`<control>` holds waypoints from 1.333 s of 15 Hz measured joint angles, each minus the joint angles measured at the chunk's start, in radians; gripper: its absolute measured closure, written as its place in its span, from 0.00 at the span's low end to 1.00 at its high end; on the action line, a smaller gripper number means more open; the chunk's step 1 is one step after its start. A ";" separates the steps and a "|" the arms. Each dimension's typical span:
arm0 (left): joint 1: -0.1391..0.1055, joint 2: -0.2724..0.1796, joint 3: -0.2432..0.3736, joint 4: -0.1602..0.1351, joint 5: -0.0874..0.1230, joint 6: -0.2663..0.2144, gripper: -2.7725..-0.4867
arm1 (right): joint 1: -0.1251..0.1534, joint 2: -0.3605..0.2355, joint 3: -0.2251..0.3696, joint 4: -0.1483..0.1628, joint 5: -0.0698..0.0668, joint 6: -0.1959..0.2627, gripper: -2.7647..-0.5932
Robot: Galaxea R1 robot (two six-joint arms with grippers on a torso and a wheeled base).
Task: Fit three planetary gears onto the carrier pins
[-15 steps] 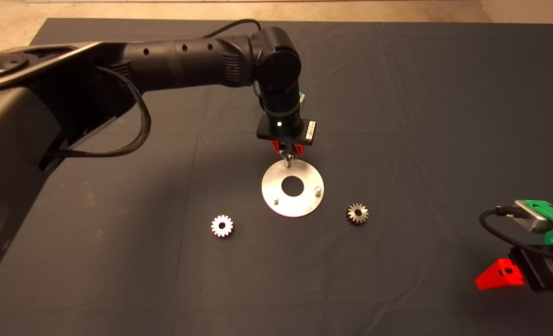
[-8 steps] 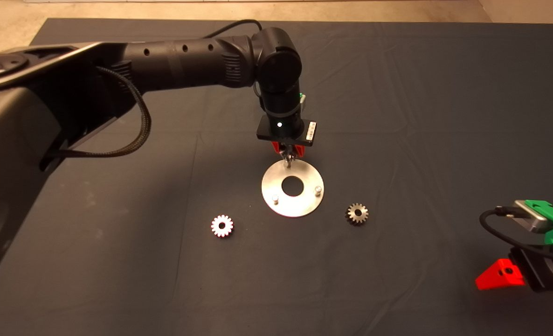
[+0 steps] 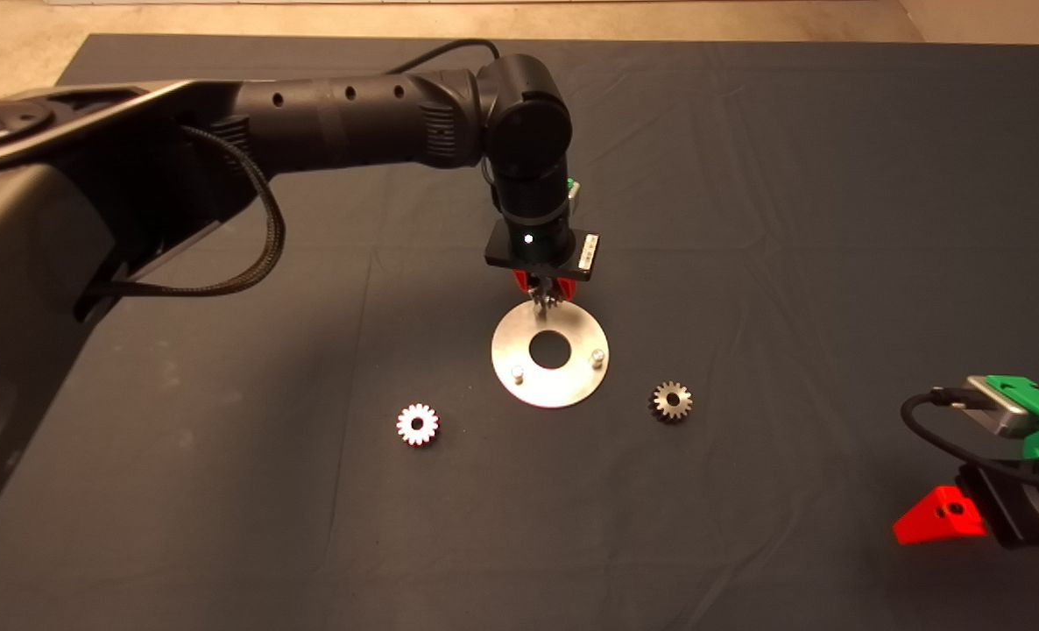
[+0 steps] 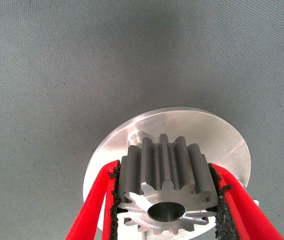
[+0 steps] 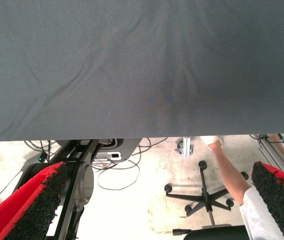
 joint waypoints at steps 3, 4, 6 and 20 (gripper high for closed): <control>0.018 0.000 0.000 0.011 0.016 0.000 0.80 | 0.000 0.000 0.000 0.000 0.000 0.000 0.01; 0.018 0.000 0.002 0.016 0.022 0.000 0.80 | 0.000 0.000 0.000 0.000 0.000 0.000 0.01; 0.025 0.000 0.002 0.032 0.030 0.000 0.80 | 0.000 0.000 0.000 0.000 0.000 0.000 0.01; 0.031 0.000 0.003 0.046 0.035 -0.002 0.80 | 0.000 0.000 0.000 0.000 0.000 0.000 0.01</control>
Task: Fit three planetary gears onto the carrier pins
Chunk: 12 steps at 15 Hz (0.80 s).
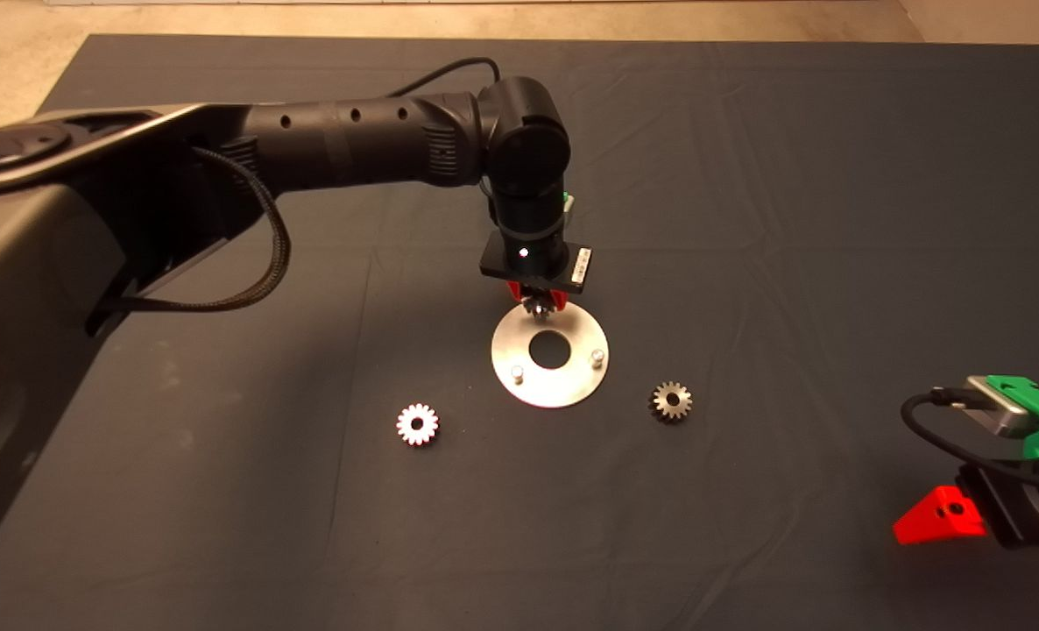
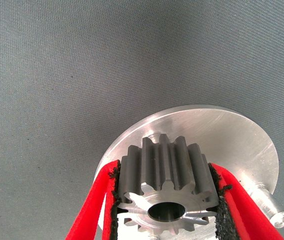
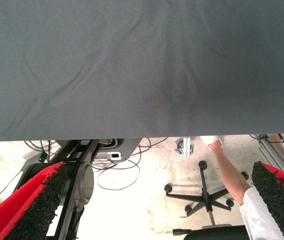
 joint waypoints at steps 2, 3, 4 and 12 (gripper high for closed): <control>0.000 0.000 0.014 0.006 0.028 0.000 0.80 | 0.000 0.000 0.000 0.000 0.000 0.000 0.01; 0.000 0.000 0.023 0.007 0.052 0.000 0.80 | 0.000 0.000 0.000 0.000 0.000 0.000 0.01; 0.000 0.000 0.029 0.008 0.071 0.001 0.80 | 0.000 0.000 0.000 0.000 0.000 0.000 0.01; 0.000 0.000 0.035 0.008 0.088 0.010 0.75 | 0.000 0.000 0.000 0.000 0.000 0.000 0.01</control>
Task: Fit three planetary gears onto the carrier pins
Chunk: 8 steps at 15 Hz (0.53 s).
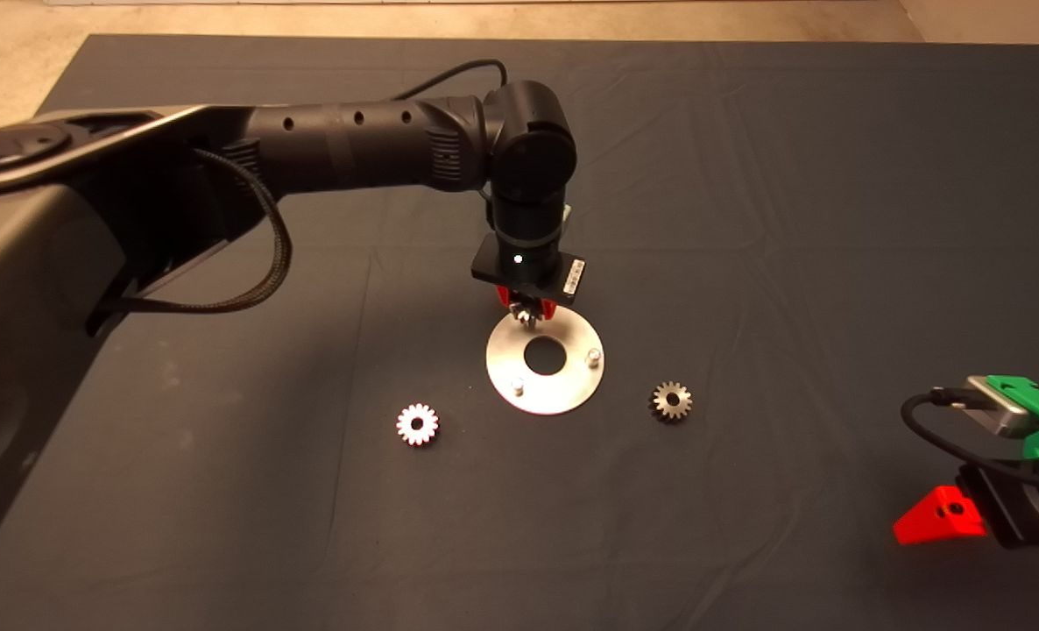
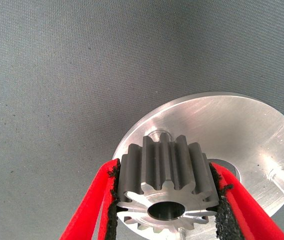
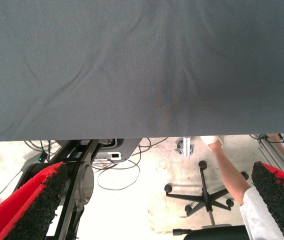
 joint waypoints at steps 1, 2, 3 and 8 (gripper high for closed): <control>0.000 0.000 0.000 0.000 0.000 0.000 0.75 | 0.000 0.000 0.000 0.000 0.000 0.000 0.01; 0.000 0.000 0.000 0.000 -0.001 0.000 0.75 | 0.000 -0.003 0.000 0.000 0.000 0.000 0.01; 0.000 0.000 0.000 0.000 -0.003 -0.001 0.72 | 0.000 -0.006 0.000 0.000 0.000 0.000 0.01; 0.000 0.000 0.004 0.000 -0.022 0.000 0.64 | 0.000 -0.011 0.000 0.000 0.000 0.000 0.01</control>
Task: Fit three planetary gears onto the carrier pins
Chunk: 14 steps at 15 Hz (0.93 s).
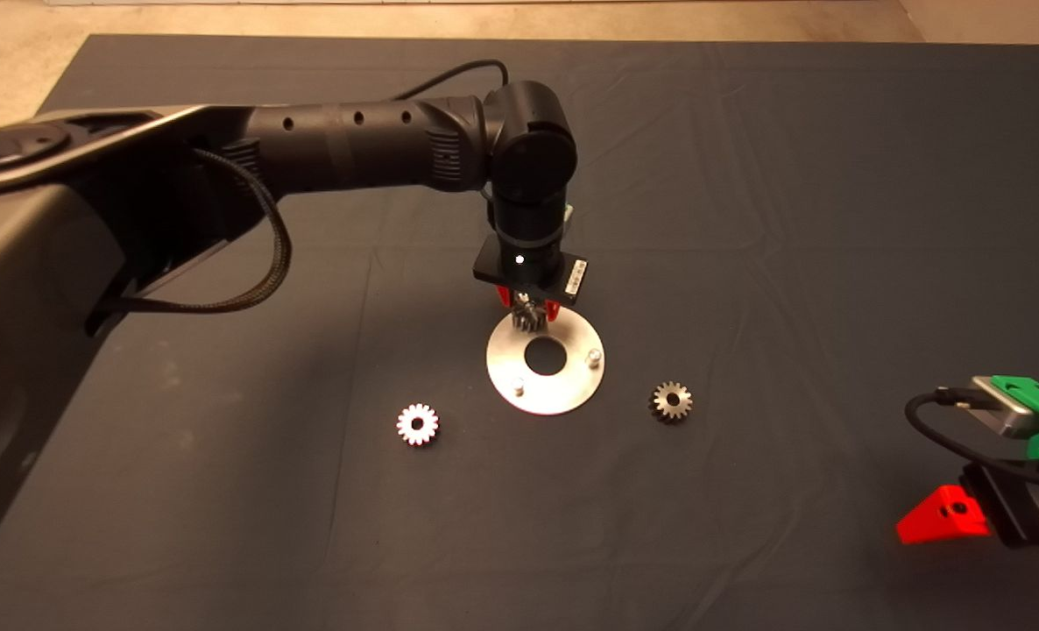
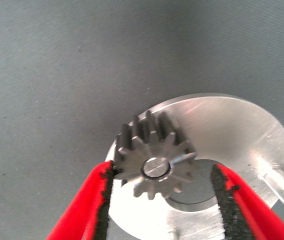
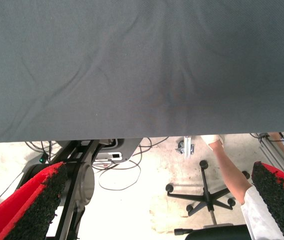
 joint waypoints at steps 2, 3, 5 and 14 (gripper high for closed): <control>-0.001 0.000 0.000 0.000 0.000 0.000 0.60 | 0.000 -0.001 0.000 0.000 0.000 0.000 0.01; -0.001 0.000 0.000 0.000 -0.001 0.000 0.57 | 0.000 -0.001 0.000 0.000 0.000 0.000 0.01; -0.014 0.000 0.000 0.000 0.004 0.004 0.57 | 0.000 -0.003 0.000 0.000 0.000 0.000 0.01; -0.079 -0.207 0.143 -0.044 0.079 -0.037 0.44 | 0.000 -0.008 0.000 0.000 -0.001 0.000 0.01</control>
